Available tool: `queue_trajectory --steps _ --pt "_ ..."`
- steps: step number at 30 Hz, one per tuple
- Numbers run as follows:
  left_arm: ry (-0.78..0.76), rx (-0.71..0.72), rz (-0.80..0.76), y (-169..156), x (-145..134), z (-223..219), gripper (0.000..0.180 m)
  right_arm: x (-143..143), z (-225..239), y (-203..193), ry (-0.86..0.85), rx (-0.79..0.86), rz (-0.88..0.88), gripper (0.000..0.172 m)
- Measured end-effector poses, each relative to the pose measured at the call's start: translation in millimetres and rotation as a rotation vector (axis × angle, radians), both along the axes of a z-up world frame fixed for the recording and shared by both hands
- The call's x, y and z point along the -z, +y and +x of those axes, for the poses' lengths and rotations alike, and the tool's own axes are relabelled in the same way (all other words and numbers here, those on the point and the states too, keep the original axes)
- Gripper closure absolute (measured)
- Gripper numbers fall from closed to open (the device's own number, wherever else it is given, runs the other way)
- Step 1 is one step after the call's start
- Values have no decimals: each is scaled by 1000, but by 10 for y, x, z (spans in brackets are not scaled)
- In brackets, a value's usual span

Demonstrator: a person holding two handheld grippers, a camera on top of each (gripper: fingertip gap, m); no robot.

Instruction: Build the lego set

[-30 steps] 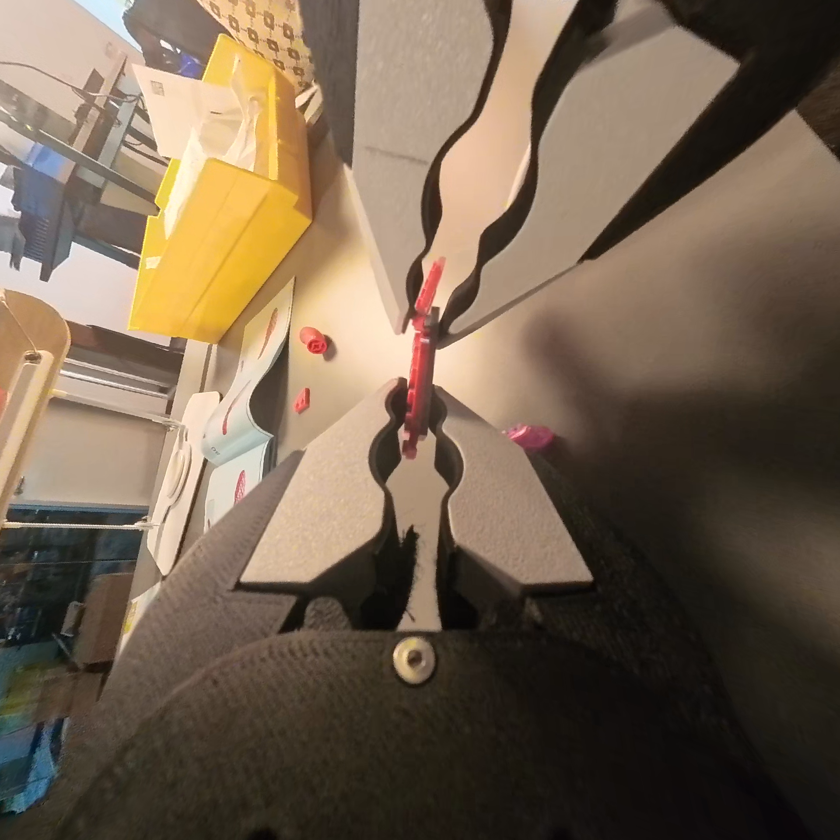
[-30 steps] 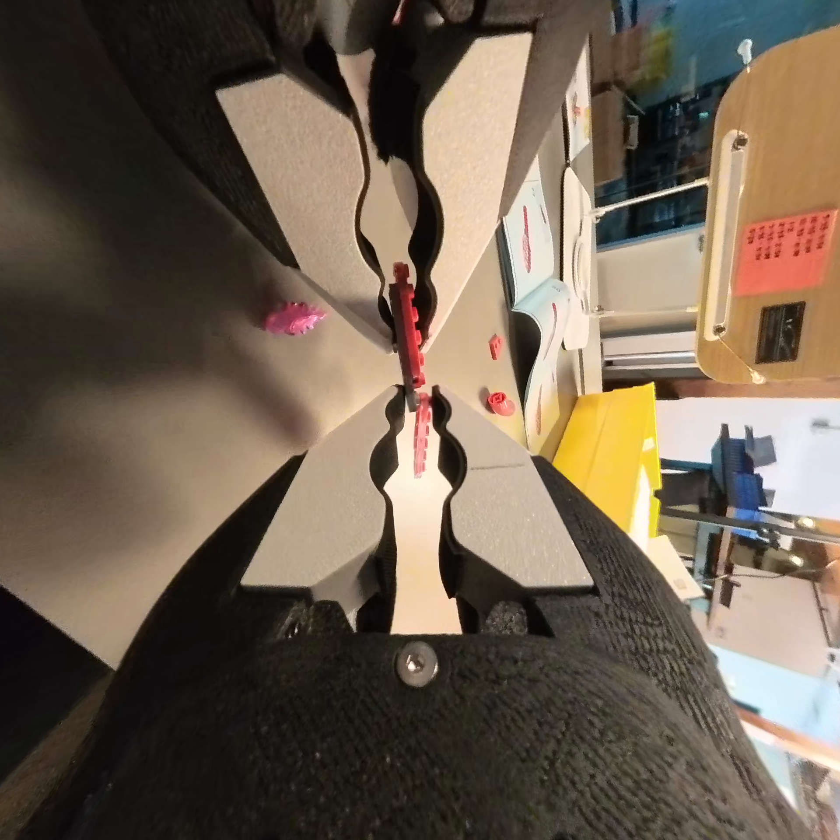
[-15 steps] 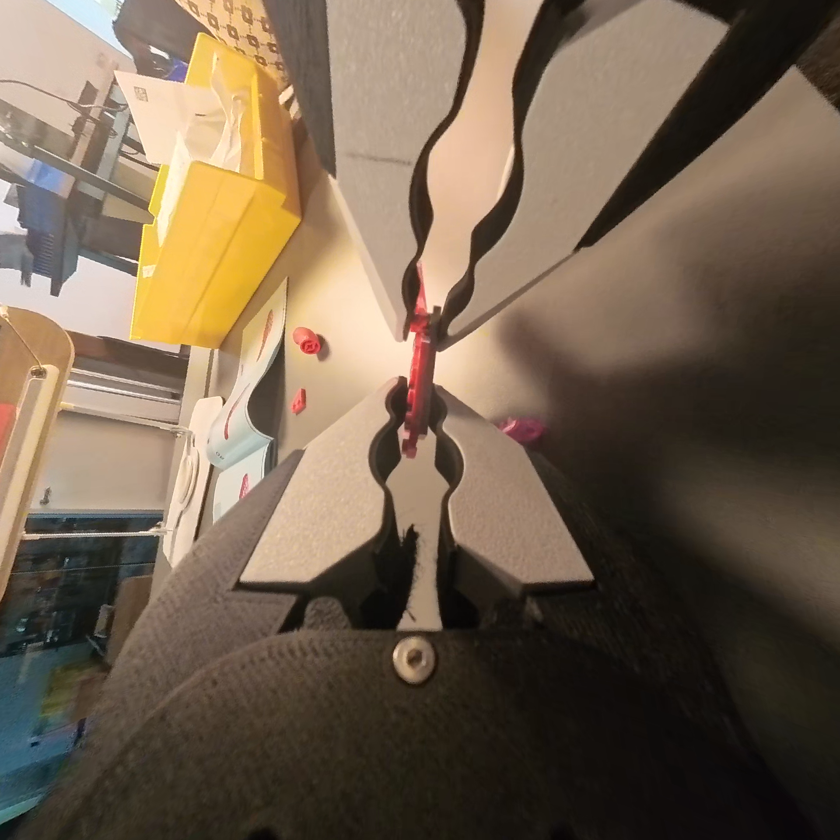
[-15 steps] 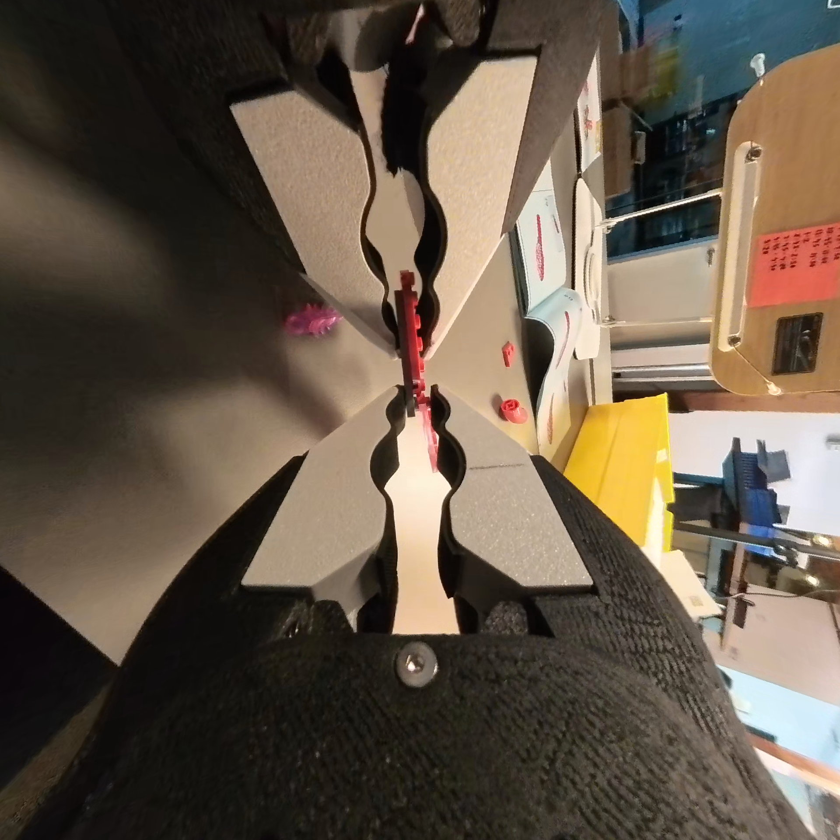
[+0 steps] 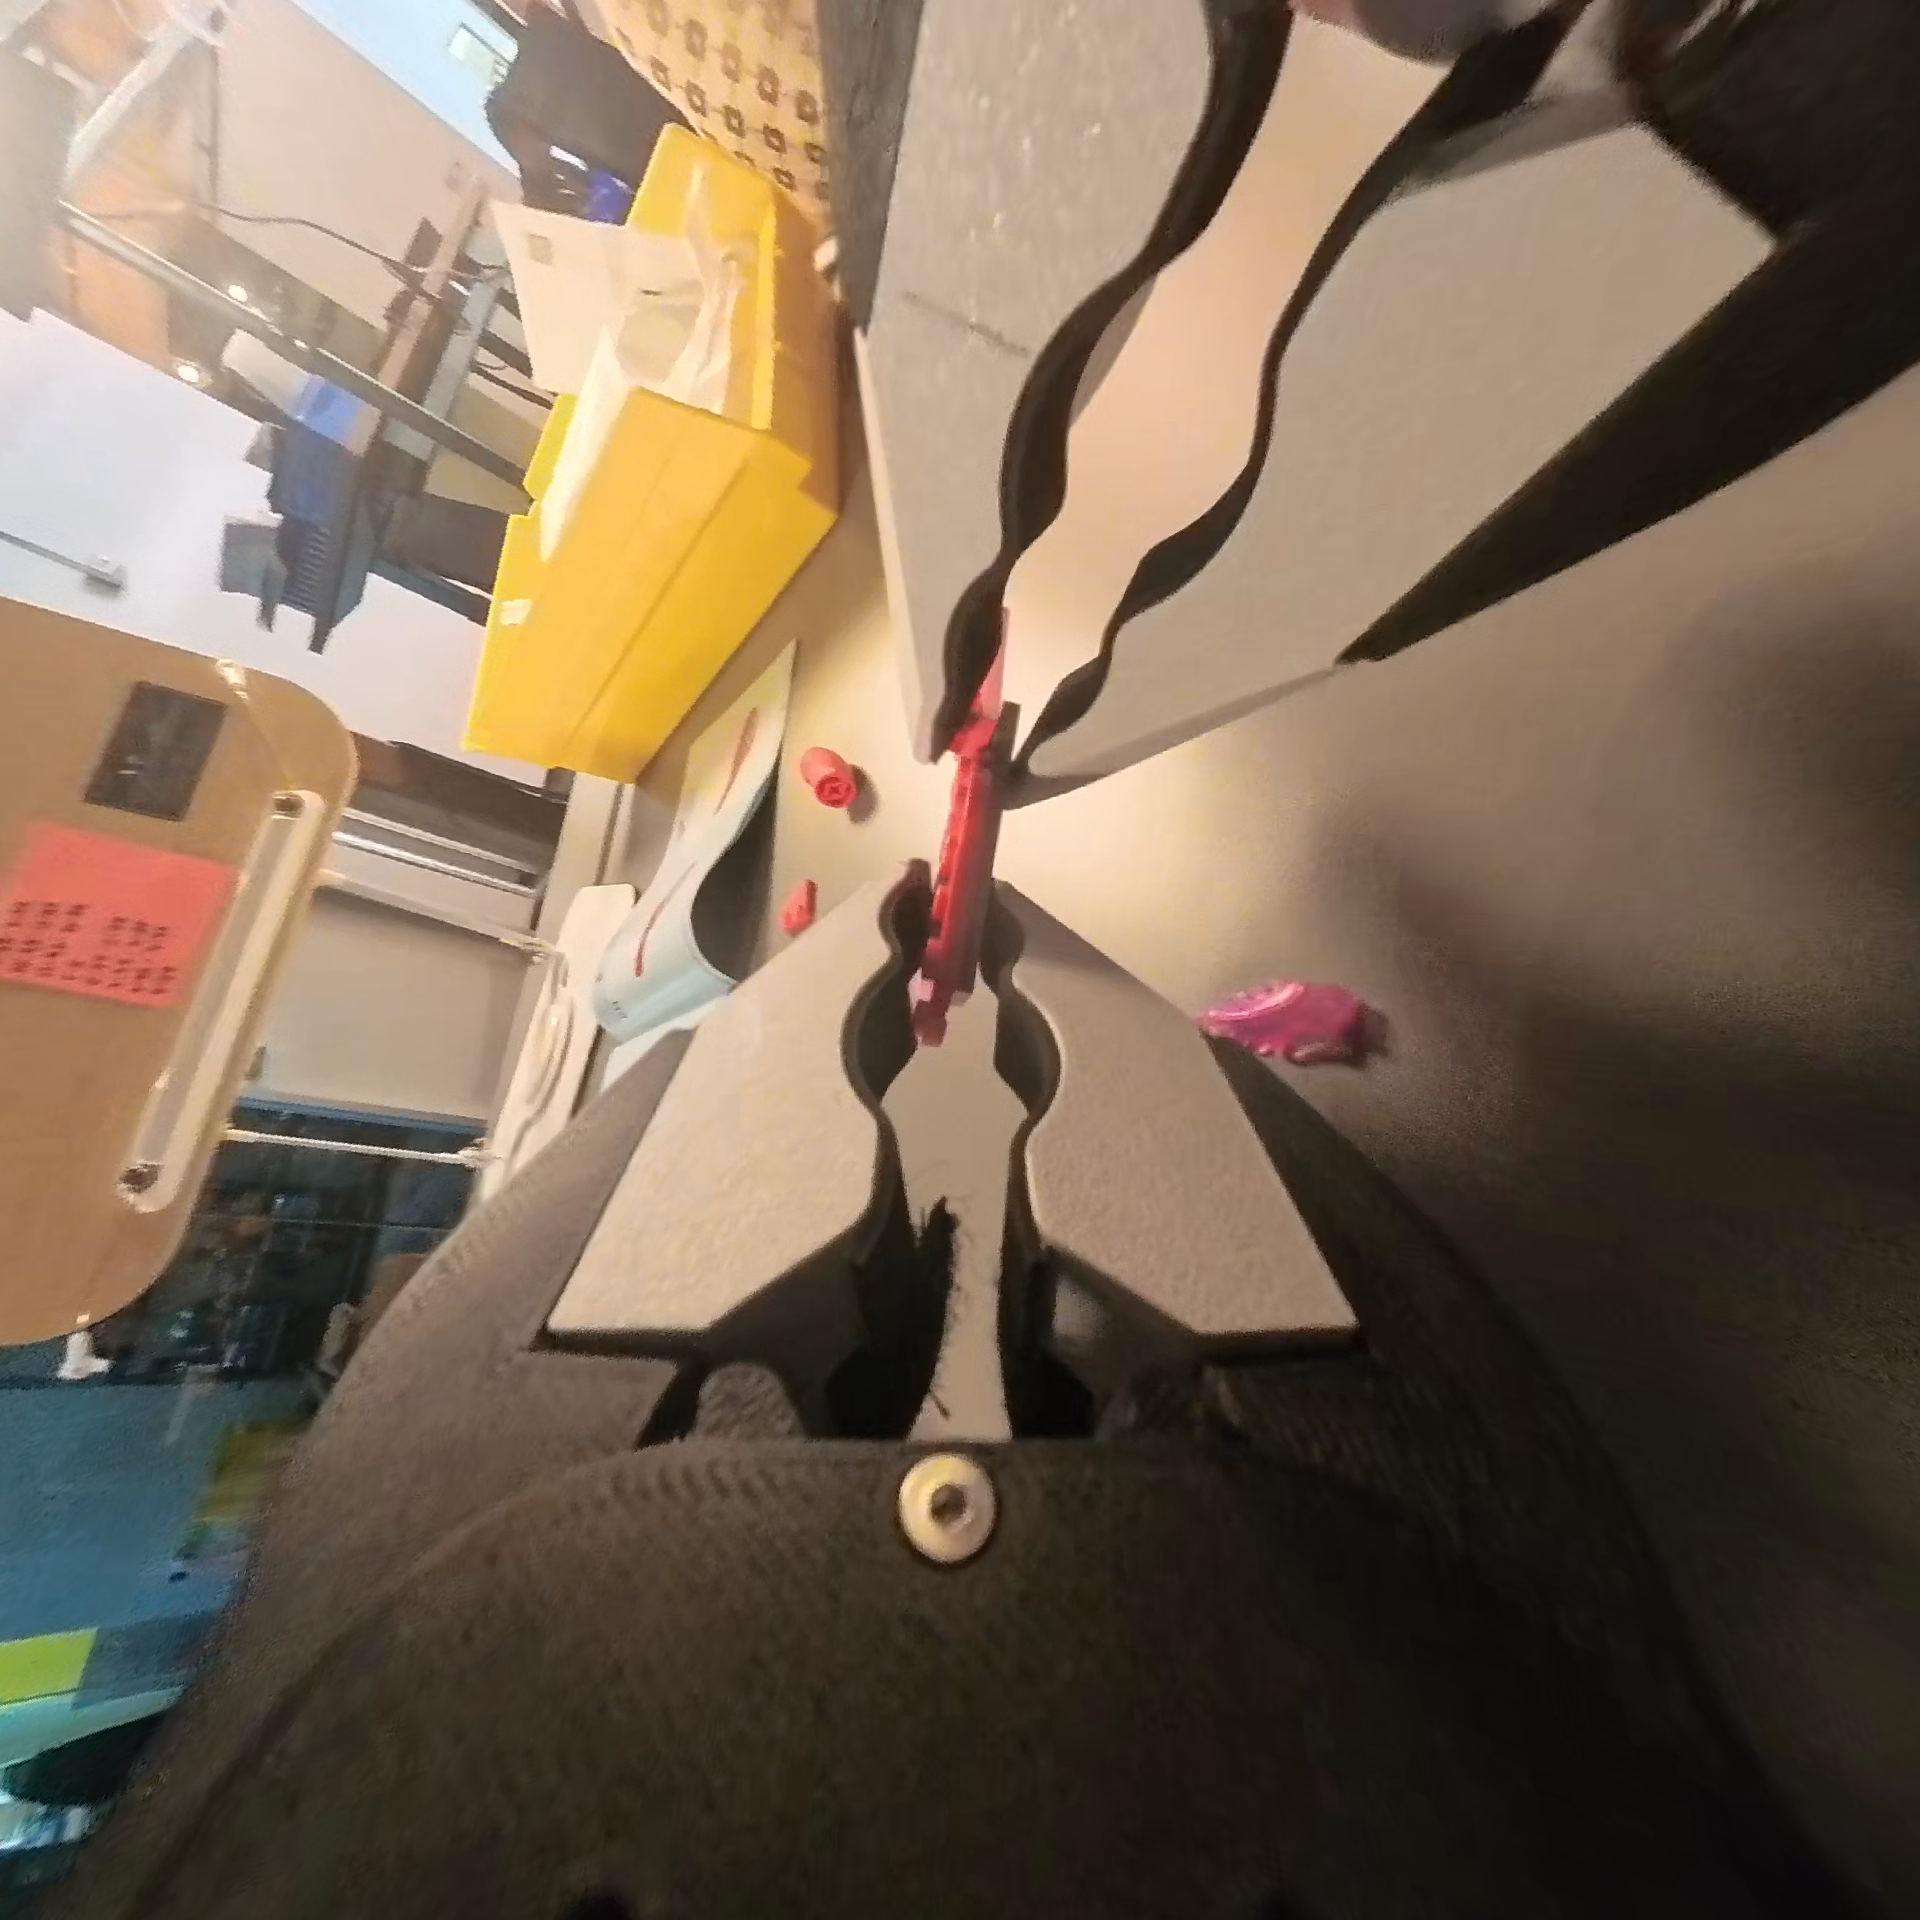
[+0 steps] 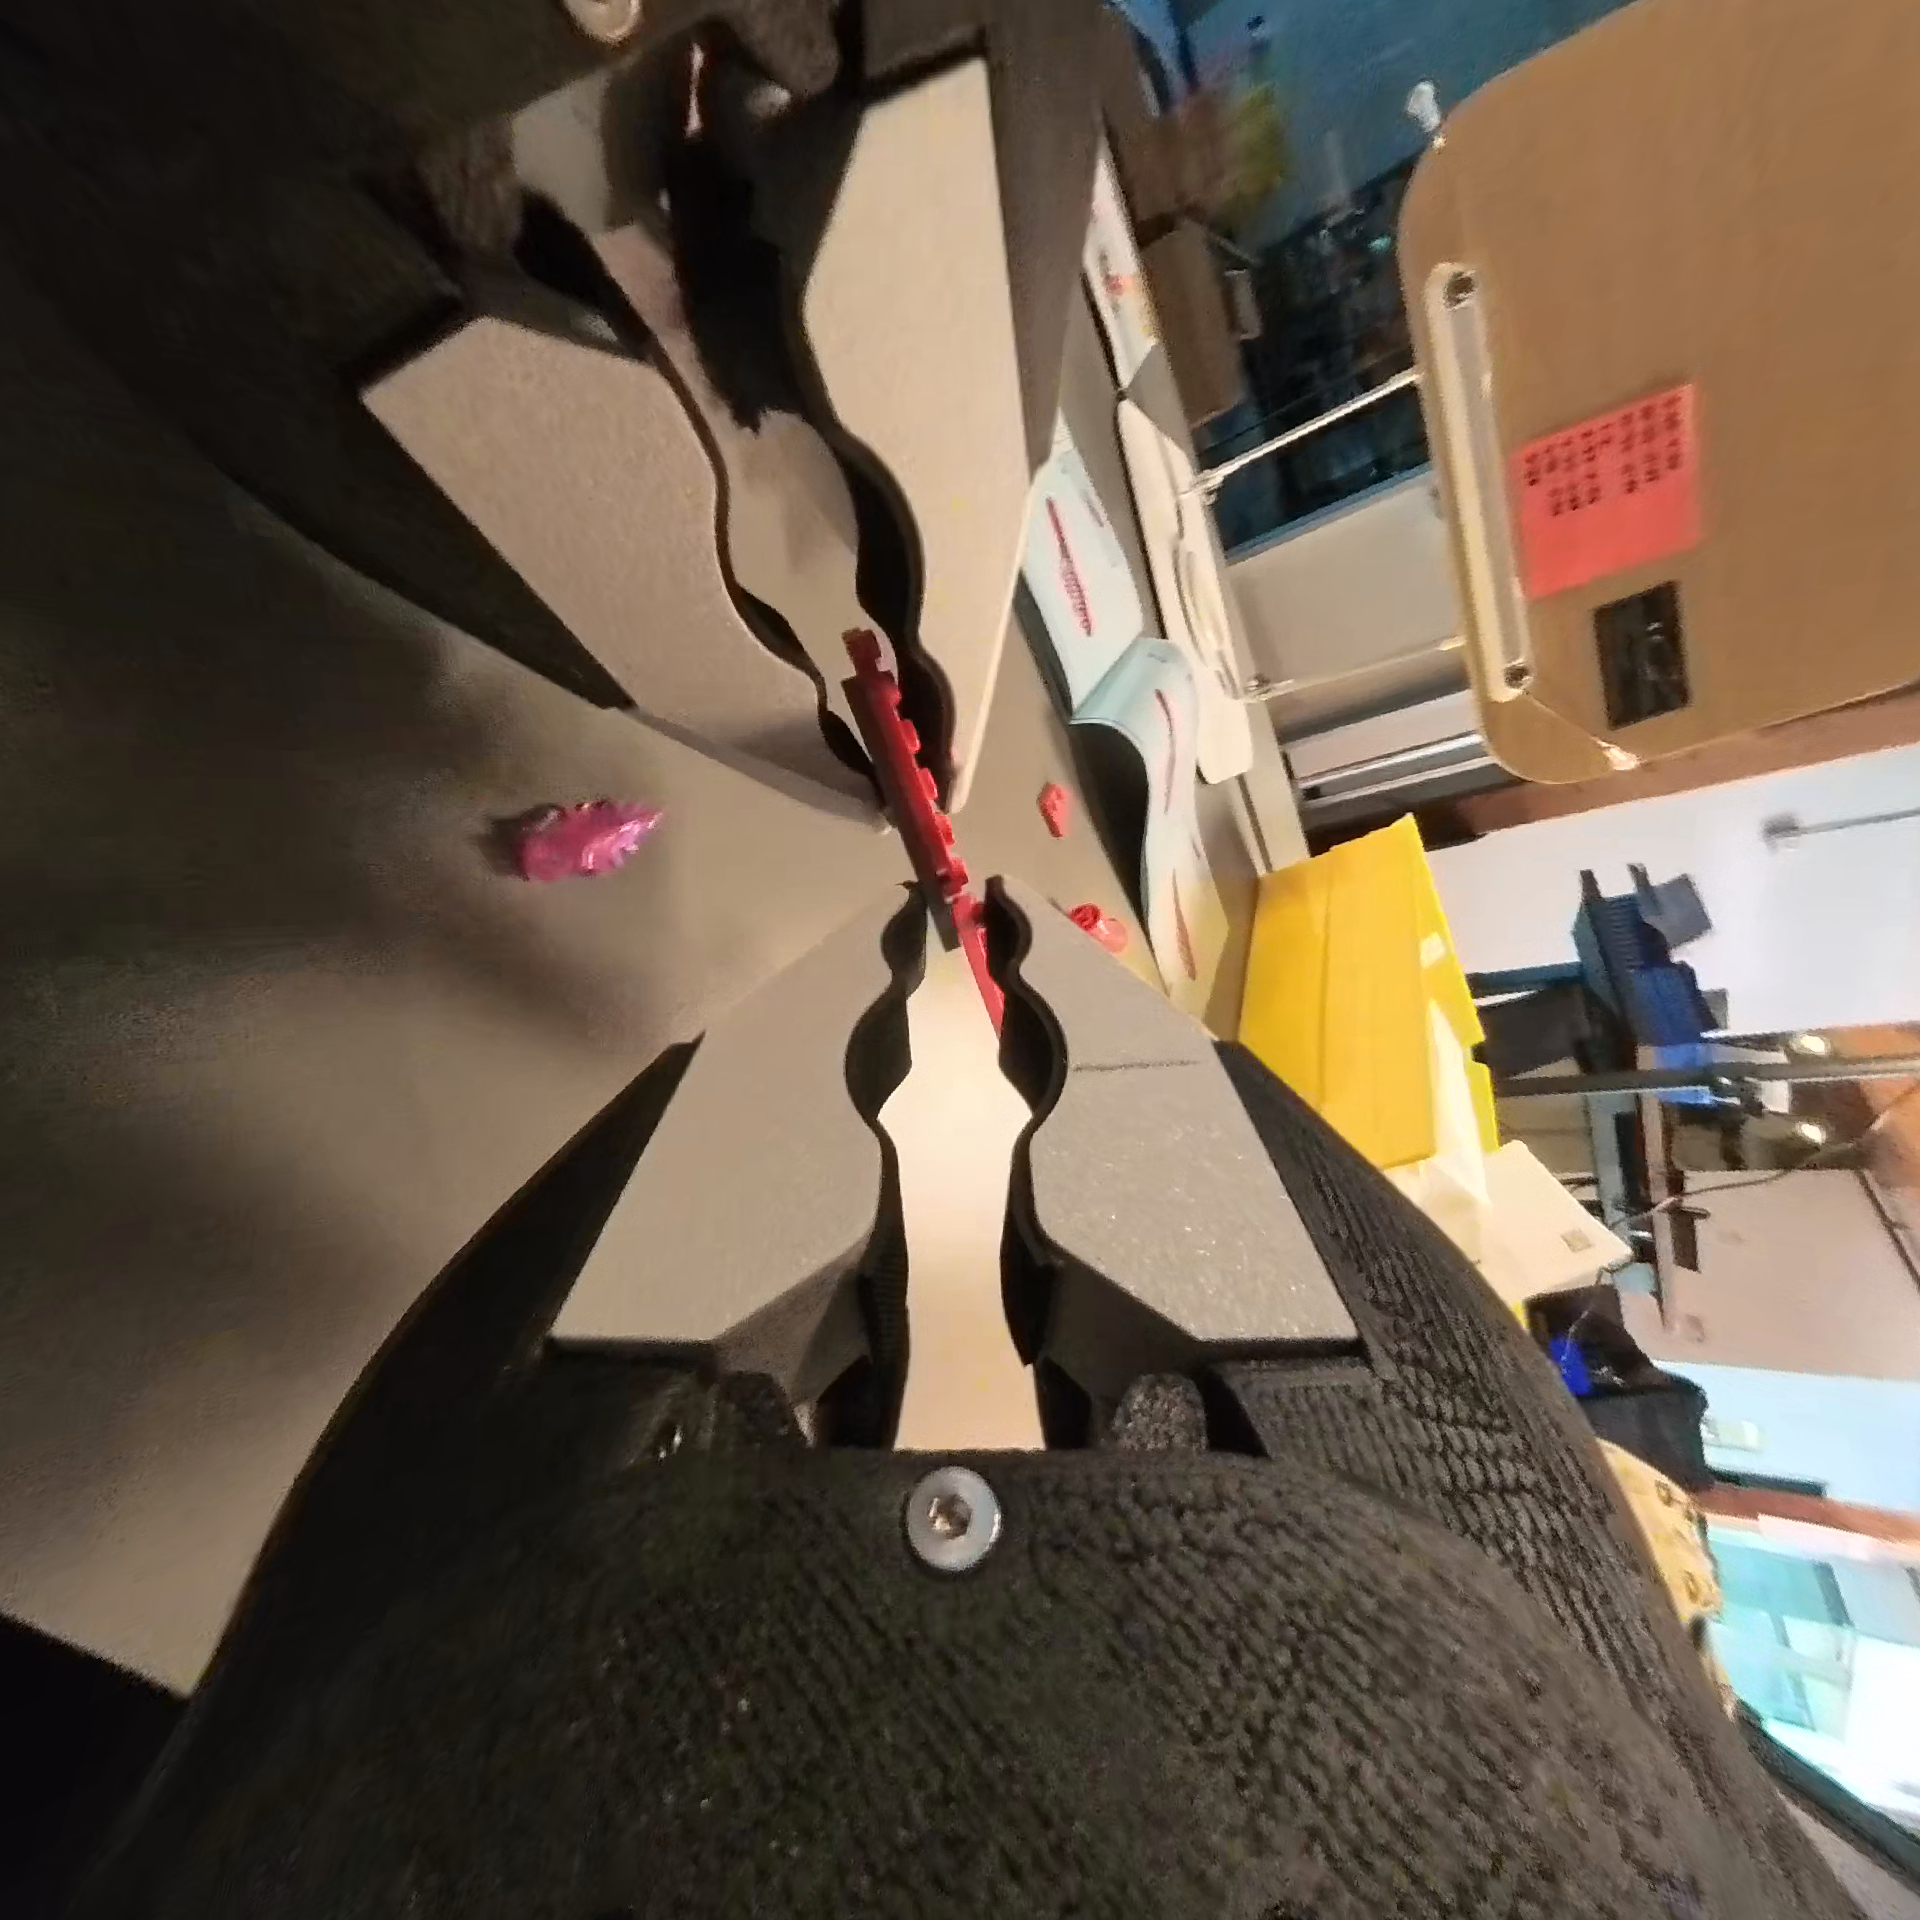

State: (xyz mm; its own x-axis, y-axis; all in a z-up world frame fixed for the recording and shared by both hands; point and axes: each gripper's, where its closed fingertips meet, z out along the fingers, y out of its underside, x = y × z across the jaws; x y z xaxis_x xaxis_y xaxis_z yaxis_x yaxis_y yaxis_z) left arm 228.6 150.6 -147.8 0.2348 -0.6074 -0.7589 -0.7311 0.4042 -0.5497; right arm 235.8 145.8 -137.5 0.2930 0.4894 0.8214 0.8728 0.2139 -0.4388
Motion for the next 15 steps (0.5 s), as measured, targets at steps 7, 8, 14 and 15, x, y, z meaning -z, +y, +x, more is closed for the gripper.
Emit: queue_trajectory --steps 7,8,14,15 --pt "73 26 127 -17 -7 9 173 17 14 -26 -41 -37 87 165" --pt "102 50 159 -30 11 11 173 37 14 -39 -53 -48 94 165" --pt "194 212 357 -172 36 54 169 126 0 -142 -10 -148 29 166" --pt "194 214 344 -179 25 52 170 119 -2 -150 4 -152 28 166"
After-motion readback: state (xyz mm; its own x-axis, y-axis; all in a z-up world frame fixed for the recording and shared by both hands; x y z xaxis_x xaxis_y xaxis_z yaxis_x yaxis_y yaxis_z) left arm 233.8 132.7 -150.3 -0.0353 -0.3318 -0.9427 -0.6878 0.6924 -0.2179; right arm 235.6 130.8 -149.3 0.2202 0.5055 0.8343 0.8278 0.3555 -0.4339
